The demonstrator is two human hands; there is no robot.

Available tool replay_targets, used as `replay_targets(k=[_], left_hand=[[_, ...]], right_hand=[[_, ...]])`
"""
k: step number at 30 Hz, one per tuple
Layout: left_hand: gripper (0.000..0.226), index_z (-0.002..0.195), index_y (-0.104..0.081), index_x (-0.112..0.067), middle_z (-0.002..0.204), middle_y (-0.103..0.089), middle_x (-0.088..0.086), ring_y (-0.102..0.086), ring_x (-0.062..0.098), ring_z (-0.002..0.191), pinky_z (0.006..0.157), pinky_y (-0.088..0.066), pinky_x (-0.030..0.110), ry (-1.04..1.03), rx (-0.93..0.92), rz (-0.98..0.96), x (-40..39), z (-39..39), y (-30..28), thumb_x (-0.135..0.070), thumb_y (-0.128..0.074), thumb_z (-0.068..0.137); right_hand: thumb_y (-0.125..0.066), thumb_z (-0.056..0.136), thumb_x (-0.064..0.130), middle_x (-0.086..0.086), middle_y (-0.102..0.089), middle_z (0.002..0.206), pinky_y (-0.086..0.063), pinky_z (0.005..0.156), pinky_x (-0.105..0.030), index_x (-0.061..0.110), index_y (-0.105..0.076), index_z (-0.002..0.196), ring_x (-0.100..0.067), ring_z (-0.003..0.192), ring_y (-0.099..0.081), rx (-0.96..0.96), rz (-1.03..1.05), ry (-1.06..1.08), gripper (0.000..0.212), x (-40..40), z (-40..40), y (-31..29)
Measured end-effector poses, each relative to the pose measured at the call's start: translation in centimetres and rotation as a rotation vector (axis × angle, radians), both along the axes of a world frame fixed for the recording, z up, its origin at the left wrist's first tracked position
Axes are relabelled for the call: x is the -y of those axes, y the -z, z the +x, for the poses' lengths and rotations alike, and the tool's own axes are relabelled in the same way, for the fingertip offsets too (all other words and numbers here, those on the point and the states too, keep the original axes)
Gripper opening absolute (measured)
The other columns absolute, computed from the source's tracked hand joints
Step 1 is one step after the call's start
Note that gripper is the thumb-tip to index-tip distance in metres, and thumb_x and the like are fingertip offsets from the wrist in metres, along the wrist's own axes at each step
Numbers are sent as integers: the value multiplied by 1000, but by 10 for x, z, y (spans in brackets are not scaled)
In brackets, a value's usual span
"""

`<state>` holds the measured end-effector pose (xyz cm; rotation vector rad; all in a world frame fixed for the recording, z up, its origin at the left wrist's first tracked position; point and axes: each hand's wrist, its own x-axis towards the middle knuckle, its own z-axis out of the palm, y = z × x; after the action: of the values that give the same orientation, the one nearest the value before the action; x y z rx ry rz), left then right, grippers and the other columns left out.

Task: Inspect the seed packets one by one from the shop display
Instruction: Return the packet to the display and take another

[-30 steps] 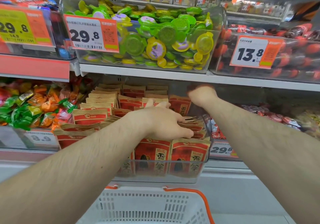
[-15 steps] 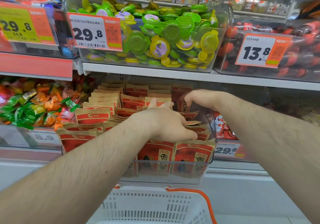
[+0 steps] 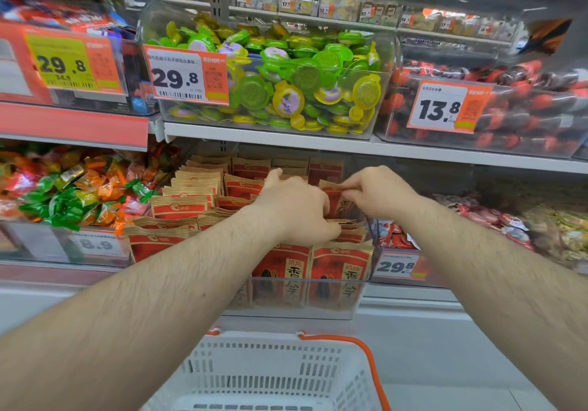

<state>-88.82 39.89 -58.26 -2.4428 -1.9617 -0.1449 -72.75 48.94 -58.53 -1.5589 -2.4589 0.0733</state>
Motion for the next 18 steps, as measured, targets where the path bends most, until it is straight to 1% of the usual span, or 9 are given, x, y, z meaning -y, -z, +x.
replay_targets(k=[2, 4, 6, 8, 9, 11, 13, 15, 18], left_hand=[[38, 106, -66, -30, 103, -67, -7, -56, 21, 114, 113, -26, 50, -27, 114, 173, 9, 0, -3, -59, -51, 86], [40, 113, -58, -25, 109, -62, -3, -58, 24, 107, 99, -42, 43, -81, 256, 303, 14, -1, -6, -53, -60, 84], [46, 121, -53, -23, 117, -59, 0, -58, 23, 108, 94, -48, 42, -98, 465, 328, 17, -2, -8, -46, -67, 84], [40, 123, -56, -23, 115, -62, -3, -58, 18, 107, 94, -49, 40, -32, 718, 348, 23, 0, -13, -37, -68, 87], [30, 118, -61, -24, 107, -65, -6, -60, 14, 102, 92, -49, 37, 5, 846, 393, 28, 2, -17, -33, -67, 90], [8, 100, -64, -32, 88, -67, -15, -62, 6, 87, 84, -52, 32, 82, 1079, 478, 45, 6, -28, -26, -64, 94], [7, 89, -60, -36, 80, -66, -20, -65, 8, 84, 80, -56, 36, 145, 1227, 523, 58, 7, -38, -30, -60, 94], [6, 88, -59, -33, 81, -66, -17, -64, 12, 84, 78, -56, 36, 161, 1320, 499, 71, 6, -44, -31, -56, 93], [16, 89, -56, -22, 82, -65, -4, -63, 8, 72, 70, -53, 26, 101, 1508, 320, 86, 3, -42, -12, -51, 100]], right_hand=[[-56, 97, 32, 4, -74, 105, -52, 86, -38, 38, -73, 111, -24, 102, -62, -36, 134, 5, 23, 14, 9, -2], [-56, 96, 29, 1, -74, 101, -50, 83, -38, 32, -74, 107, -27, 102, -61, -142, 263, -30, 21, 31, 14, -7], [-56, 96, 24, -1, -72, 94, -46, 76, -37, 24, -75, 101, -29, 95, -61, -250, 380, -88, 19, 52, 14, -14], [-57, 94, 22, -2, -71, 89, -45, 74, -35, 18, -74, 97, -28, 89, -62, -387, 496, -146, 18, 76, 12, -23], [-58, 92, 21, -1, -71, 87, -44, 73, -33, 16, -73, 96, -25, 86, -62, -474, 548, -171, 17, 87, 10, -27], [-62, 90, 20, 3, -67, 80, -44, 70, -32, 14, -71, 92, -18, 76, -60, -670, 606, -185, 11, 109, 5, -36], [-66, 87, 23, 11, -61, 71, -46, 64, -32, 21, -65, 87, -12, 63, -55, -868, 593, -163, 2, 128, -2, -46], [-70, 84, 21, 13, -62, 69, -51, 60, -35, 29, -57, 83, -8, 58, -54, -1055, 468, -148, 15, 143, -12, -54], [-74, 83, 13, -1, -69, 72, -58, 63, -48, 26, -56, 86, -15, 62, -63, -1234, 215, -113, 22, 156, -26, -50]])
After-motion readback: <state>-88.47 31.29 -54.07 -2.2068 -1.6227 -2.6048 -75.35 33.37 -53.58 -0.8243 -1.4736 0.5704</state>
